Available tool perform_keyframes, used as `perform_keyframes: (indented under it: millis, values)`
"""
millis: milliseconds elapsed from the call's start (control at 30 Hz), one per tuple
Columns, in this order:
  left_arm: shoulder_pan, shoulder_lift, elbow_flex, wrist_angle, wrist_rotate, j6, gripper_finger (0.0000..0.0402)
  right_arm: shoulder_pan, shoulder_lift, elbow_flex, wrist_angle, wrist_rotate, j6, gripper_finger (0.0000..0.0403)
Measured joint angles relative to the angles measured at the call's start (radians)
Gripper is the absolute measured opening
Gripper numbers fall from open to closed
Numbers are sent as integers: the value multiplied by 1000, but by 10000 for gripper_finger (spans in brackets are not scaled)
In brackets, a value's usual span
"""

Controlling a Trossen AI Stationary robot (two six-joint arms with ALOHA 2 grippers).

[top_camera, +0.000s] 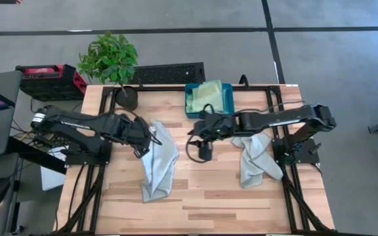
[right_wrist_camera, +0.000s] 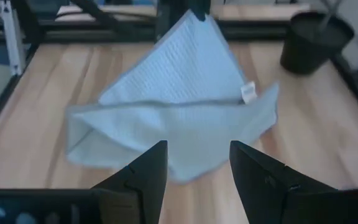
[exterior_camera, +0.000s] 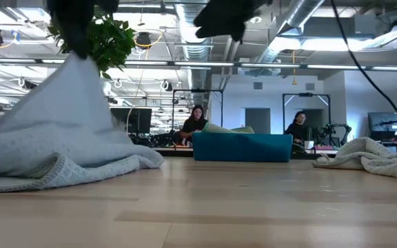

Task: Fold microfiber towels
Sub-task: Fold the left gray towel

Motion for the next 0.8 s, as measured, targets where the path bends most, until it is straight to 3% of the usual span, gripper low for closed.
perform_keyframes:
  millis: [267, 400, 567, 800]
  values:
    - [-12, -1, 272, -38, 75, 331, 0, -7, 147, 1, 365, 1, -186, 195]
    - [-12, 7, 340, -40, 147, 381, 0, -18, 217, 2, 542, 2, -271, 195]
    - [-25, 69, 382, -93, 209, 424, 0, -38, 285, 11, 615, -6, -280, 195]
    - [-34, 185, 383, -139, 242, 521, 0, -66, 363, 96, 618, -228, -322, 195]
